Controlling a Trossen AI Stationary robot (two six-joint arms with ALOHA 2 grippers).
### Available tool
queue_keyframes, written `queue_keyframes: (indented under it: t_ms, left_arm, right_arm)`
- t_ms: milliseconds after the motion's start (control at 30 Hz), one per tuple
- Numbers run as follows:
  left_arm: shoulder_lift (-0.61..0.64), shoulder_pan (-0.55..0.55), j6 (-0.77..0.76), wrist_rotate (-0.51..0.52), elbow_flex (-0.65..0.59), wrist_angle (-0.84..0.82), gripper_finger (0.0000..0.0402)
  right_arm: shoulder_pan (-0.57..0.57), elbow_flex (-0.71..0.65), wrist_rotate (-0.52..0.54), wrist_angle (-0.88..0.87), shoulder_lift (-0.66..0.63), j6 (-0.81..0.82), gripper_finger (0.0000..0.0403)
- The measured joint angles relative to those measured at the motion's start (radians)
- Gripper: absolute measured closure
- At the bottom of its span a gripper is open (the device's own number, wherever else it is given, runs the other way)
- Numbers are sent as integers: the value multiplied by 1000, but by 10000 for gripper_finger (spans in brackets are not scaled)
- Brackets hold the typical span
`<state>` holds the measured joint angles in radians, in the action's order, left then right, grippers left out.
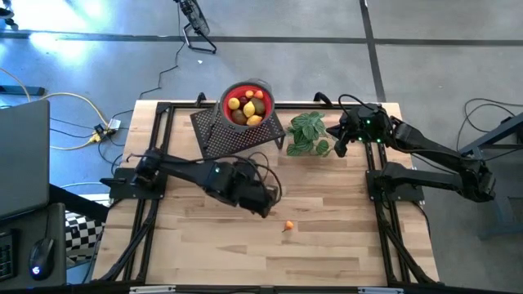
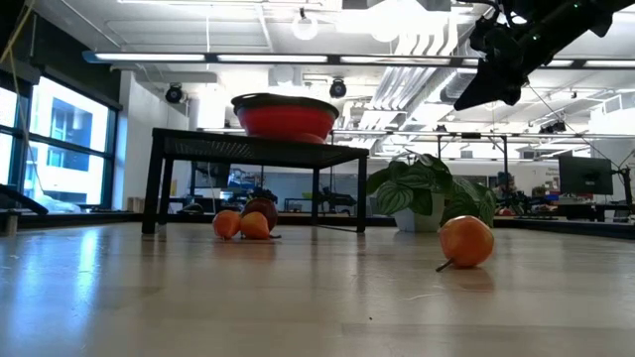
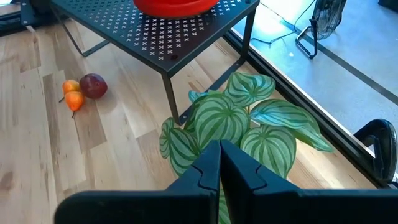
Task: Pick & Place Fruit
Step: Put the orange pear into the red basket on the shelf
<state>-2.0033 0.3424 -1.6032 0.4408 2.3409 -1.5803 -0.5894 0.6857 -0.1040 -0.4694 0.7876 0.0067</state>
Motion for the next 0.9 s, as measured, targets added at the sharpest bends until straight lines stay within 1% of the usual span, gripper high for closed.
queue_keyframes:
  t_ms: [233, 300, 433, 633, 700, 900]
  left_arm:
    - [-50, 5, -8, -7, -31, 11, 339]
    - [-57, 5, -12, -9, -63, 16, 339]
    - [-62, 5, -76, -11, -137, 9, 339]
    - [-63, -3, -137, -73, -260, 13, 339]
    - [-63, -4, -135, -92, -299, 24, 339]
    - [-63, -2, -132, -91, -405, 101, 339]
  right_arm:
    - [0, 0, -3, 4, 0, 49, 401]
    - [0, 0, -3, 6, 0, 49, 401]
    - [0, 0, -3, 11, 0, 49, 401]
    - [0, 0, -3, 10, 0, 49, 401]
    - [0, 0, -3, 10, 0, 49, 401]
    - [0, 0, -3, 10, 0, 44, 401]
